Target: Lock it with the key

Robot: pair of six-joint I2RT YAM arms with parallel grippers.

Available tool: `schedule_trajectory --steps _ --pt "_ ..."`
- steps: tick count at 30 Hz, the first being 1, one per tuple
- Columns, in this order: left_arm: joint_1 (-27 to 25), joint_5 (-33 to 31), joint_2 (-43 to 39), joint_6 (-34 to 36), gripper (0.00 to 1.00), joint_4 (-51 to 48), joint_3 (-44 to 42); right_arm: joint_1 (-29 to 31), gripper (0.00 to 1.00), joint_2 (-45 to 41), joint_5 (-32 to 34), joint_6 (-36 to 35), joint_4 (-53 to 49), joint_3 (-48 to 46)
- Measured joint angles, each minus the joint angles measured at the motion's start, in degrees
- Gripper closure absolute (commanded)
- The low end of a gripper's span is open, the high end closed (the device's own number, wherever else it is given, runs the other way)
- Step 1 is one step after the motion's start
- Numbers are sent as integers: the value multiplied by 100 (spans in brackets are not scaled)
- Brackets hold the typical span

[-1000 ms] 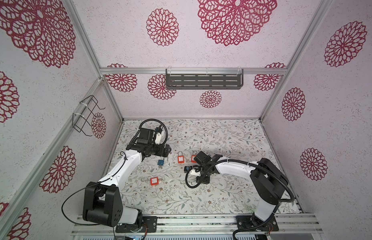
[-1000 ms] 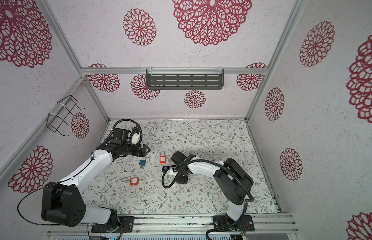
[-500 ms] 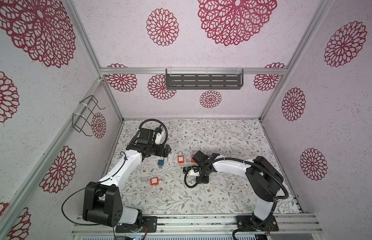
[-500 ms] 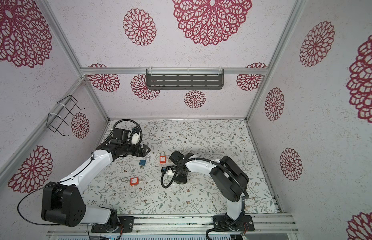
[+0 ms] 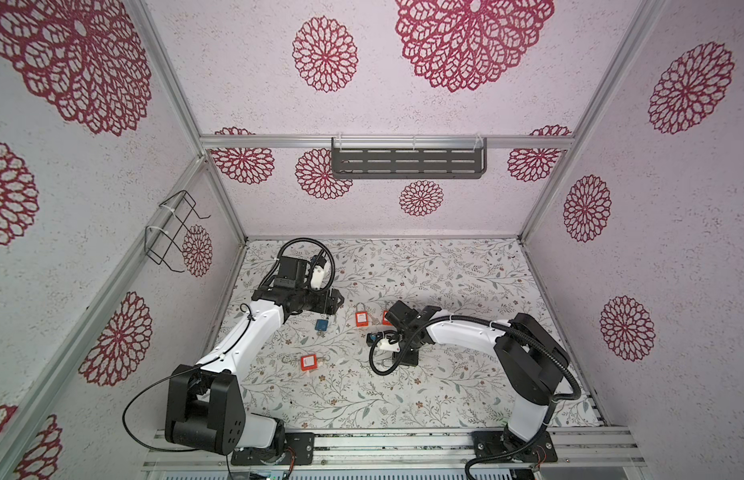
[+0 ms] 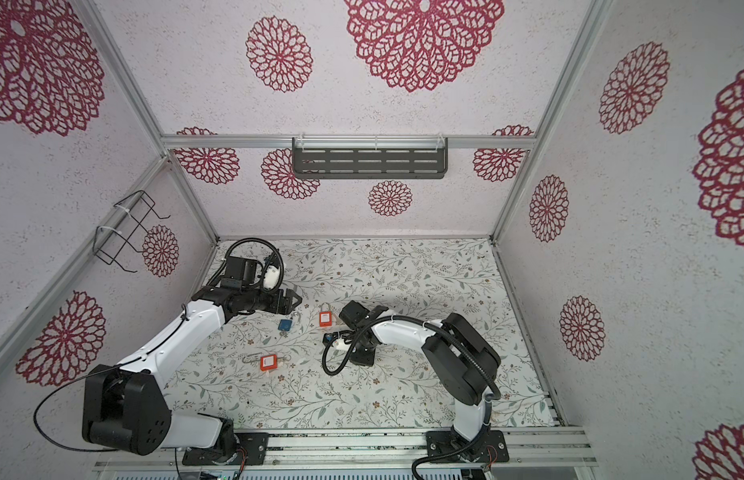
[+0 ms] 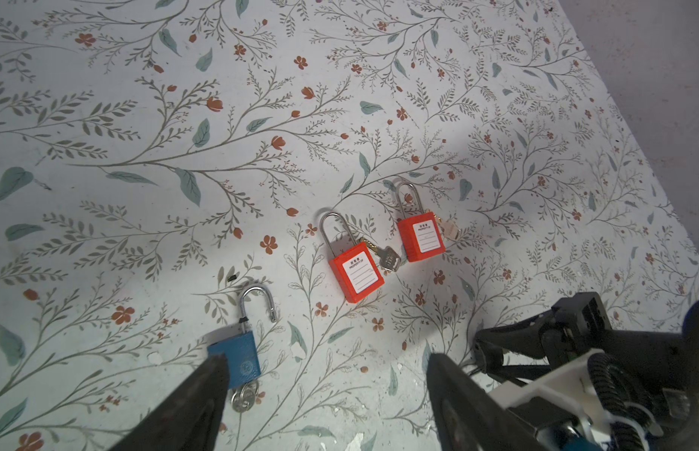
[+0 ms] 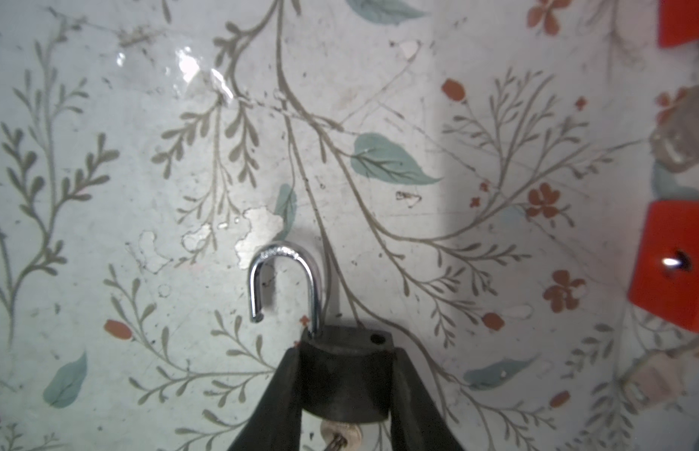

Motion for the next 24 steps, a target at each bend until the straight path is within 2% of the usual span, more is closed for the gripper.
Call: schedule_trajectory --steps 7,12,14,17,21,24 --pt "-2 887 -326 17 42 345 -289 -79 77 -822 212 -66 98 0" --pt "-52 1718 -579 31 52 898 -656 -254 77 -1202 385 -267 138 20" --pt "-81 2170 -608 101 51 1163 -813 -304 77 -1239 459 -348 111 120" --pt "-247 2658 -608 348 45 1410 -970 -367 77 -1241 472 -481 57 409" --pt "-553 2992 -612 846 40 1561 -1010 -420 78 -1241 457 -608 -2 861" --pt "-621 3176 -623 1080 39 1853 -1169 -437 78 -1246 459 -664 -2 1058"
